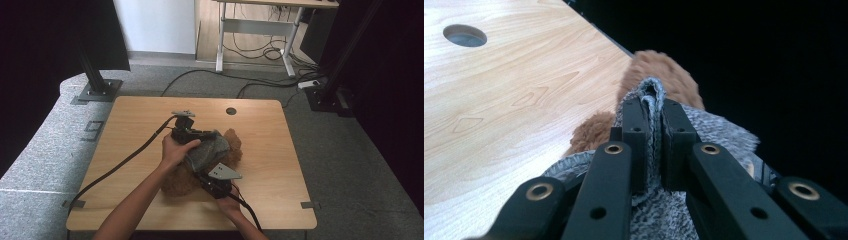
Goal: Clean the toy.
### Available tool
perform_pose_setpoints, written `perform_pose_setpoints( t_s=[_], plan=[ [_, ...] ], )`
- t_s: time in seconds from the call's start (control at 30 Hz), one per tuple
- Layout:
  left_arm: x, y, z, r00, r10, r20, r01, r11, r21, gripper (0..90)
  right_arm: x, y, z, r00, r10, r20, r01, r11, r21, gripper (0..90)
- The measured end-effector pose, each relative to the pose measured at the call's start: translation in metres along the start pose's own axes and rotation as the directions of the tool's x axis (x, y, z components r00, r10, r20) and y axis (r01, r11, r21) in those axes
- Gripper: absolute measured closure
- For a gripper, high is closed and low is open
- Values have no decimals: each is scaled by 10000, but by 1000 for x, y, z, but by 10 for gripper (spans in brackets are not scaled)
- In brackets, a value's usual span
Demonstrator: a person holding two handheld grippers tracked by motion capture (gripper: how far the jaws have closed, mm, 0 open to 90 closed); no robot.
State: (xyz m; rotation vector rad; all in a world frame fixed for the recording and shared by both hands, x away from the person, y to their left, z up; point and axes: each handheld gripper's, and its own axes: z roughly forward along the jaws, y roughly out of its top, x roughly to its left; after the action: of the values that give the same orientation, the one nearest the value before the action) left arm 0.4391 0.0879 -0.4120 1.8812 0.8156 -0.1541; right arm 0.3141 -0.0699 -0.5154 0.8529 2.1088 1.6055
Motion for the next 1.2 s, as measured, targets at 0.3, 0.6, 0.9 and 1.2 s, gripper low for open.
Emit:
perform_pose_setpoints(
  t_s=[0.3,0.6,0.9,1.2],
  plan=[
    [17,-1,30,9955,133,-940,-40,9951,983,828,0,0,-1,10000,-1,-21,1,10000,33,827],
    [37,-10,22,9811,-14,-1935,273,9910,1312,828,2,-2,-3,10000,-16,-40,17,10000,73,826],
    [40,-12,10,9941,-493,-964,553,9966,609,829,2,-2,-3,10000,-31,-40,31,10000,23,826],
    [27,-6,-3,9995,-290,-101,290,9996,26,833,1,-2,-2,10000,-43,-51,43,10000,22,825]
  ],
)
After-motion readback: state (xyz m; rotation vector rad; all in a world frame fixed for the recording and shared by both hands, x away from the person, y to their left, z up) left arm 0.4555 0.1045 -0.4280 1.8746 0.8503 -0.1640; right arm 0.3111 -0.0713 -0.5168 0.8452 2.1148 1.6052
